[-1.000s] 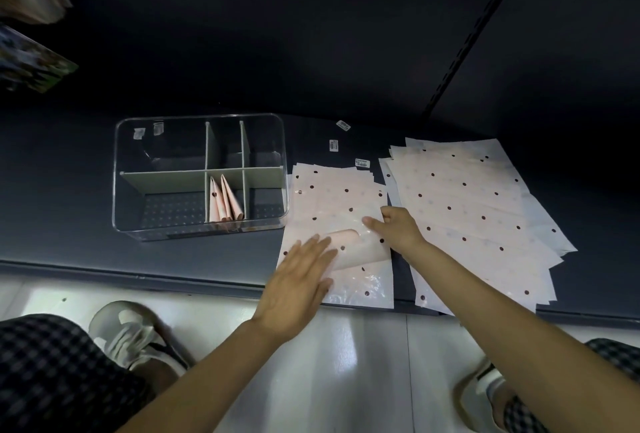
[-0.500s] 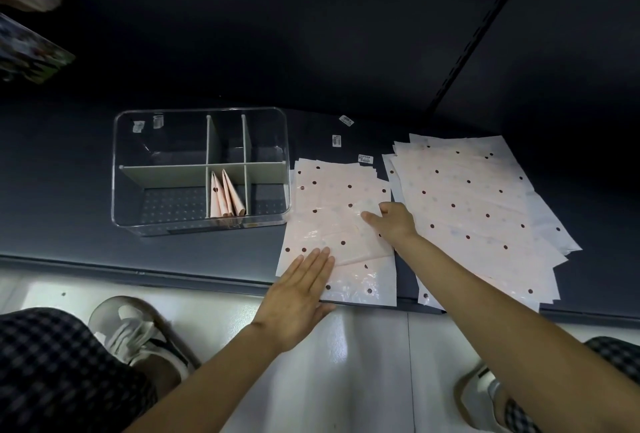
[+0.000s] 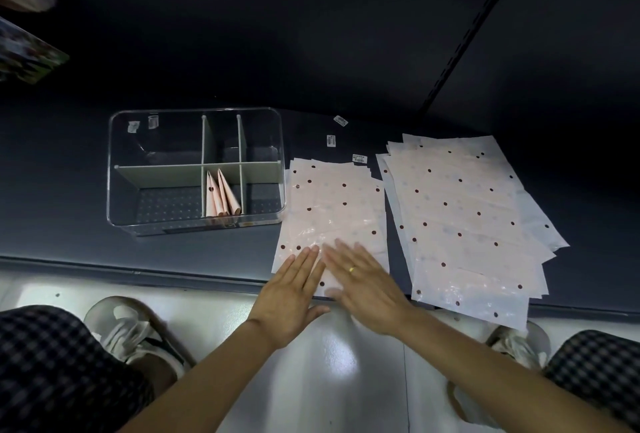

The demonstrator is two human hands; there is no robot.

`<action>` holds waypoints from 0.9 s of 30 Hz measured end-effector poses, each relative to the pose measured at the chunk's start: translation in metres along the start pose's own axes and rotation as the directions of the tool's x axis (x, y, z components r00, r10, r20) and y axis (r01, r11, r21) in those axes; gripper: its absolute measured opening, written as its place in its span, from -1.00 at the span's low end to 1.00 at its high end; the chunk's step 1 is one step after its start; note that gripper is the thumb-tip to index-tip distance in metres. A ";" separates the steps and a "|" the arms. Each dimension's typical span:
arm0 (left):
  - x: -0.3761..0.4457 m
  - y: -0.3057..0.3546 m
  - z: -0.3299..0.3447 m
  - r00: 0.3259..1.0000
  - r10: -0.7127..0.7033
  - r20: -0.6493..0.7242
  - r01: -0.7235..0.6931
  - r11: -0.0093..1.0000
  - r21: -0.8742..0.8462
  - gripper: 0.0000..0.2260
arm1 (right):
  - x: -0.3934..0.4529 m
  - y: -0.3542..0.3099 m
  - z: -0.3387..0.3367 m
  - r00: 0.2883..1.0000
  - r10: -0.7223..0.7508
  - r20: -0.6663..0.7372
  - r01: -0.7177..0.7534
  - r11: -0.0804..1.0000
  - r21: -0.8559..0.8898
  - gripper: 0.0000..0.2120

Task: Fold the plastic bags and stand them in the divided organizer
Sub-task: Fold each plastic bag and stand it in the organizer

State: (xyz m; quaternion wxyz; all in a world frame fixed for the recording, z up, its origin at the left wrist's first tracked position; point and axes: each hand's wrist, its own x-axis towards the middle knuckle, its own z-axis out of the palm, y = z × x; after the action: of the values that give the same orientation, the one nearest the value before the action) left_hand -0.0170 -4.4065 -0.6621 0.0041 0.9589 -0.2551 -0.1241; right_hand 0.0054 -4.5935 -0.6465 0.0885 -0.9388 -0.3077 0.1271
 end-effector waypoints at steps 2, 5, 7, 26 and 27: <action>0.000 0.000 -0.002 1.000 0.012 -0.022 -0.012 1.000 -0.028 -0.33 | -0.008 0.005 0.011 0.993 0.022 0.115 -0.014 0.997 -0.073 -0.32; 0.001 -0.006 0.006 0.999 0.047 -0.026 -0.048 0.998 -0.048 -0.33 | -0.018 0.025 0.011 0.985 0.120 0.121 -0.103 0.985 -0.139 -0.29; 0.001 -0.011 0.006 0.999 0.036 -0.009 -0.036 0.998 -0.051 -0.36 | -0.028 0.041 0.007 0.978 0.171 0.119 -0.147 0.972 -0.184 -0.28; 0.015 -0.018 -0.020 0.980 -0.111 -0.164 0.073 0.972 -0.222 -0.54 | 0.004 0.058 -0.024 0.930 -0.097 -0.355 0.021 0.977 -0.212 -0.88; 0.016 -0.019 -0.022 0.973 -0.117 -0.198 0.069 0.969 -0.236 -0.56 | 0.004 0.056 -0.026 0.930 -0.088 -0.358 0.023 0.983 -0.182 -0.88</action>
State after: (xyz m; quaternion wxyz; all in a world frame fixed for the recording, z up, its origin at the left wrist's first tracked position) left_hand 0.0109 -4.3995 -0.6459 0.1352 0.9708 -0.1918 -0.0501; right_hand 0.0473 -4.6385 -0.6359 0.0647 -0.9411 -0.3223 -0.0791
